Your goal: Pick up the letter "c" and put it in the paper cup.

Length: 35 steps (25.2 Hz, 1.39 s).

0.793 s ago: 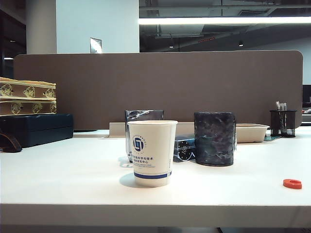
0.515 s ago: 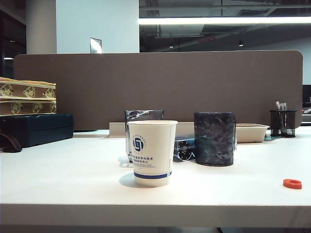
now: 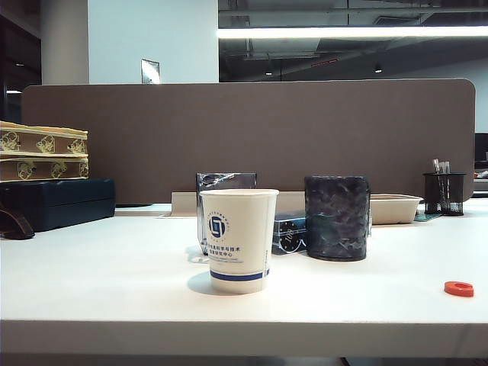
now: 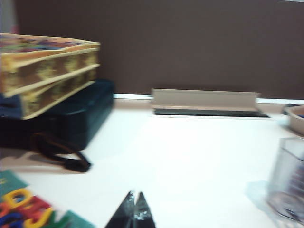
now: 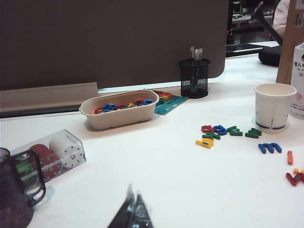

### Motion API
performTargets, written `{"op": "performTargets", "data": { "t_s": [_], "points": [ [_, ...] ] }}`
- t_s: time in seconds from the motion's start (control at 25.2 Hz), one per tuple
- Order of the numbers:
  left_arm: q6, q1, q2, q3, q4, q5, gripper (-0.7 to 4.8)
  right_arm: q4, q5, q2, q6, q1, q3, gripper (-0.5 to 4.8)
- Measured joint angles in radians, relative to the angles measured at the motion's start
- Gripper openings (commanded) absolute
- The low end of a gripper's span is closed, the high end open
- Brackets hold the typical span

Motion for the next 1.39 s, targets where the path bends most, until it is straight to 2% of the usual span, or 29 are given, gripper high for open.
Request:
{"op": "performTargets", "data": {
  "t_s": [0.32,0.44,0.67,0.83,1.03,1.31,1.35,1.39],
  "points": [
    [-0.036,0.0,-0.001,0.081,-0.027,0.132,-0.03,-0.024,-0.01,0.0,0.072,0.0,0.078,-0.05],
    [-0.048,0.0,0.0,0.09,-0.049,0.146,-0.03,-0.061,-0.031,0.003,0.072,0.0,0.11,-0.05],
    [-0.047,-0.005,0.047,0.173,-0.067,0.181,-0.02,-0.141,-0.108,0.014,0.065,0.0,0.186,-0.05],
    [-0.018,-0.055,0.137,0.226,-0.081,0.218,-0.02,-0.16,-0.16,0.06,0.064,0.0,0.225,-0.05],
    [0.043,-0.087,0.294,0.314,-0.079,0.244,-0.02,-0.181,-0.299,0.169,-0.048,0.0,0.32,-0.04],
    [0.122,-0.087,0.336,0.321,-0.097,0.274,-0.02,-0.276,-0.314,0.254,-0.242,0.0,0.377,0.0],
    [0.143,-0.087,0.336,0.321,-0.106,0.254,-0.03,-0.292,-0.307,0.259,-0.267,0.0,0.377,0.08],
    [0.154,-0.087,0.339,0.321,-0.118,0.229,-0.02,-0.303,-0.302,0.264,-0.273,0.001,0.377,0.65]
  ]
}}
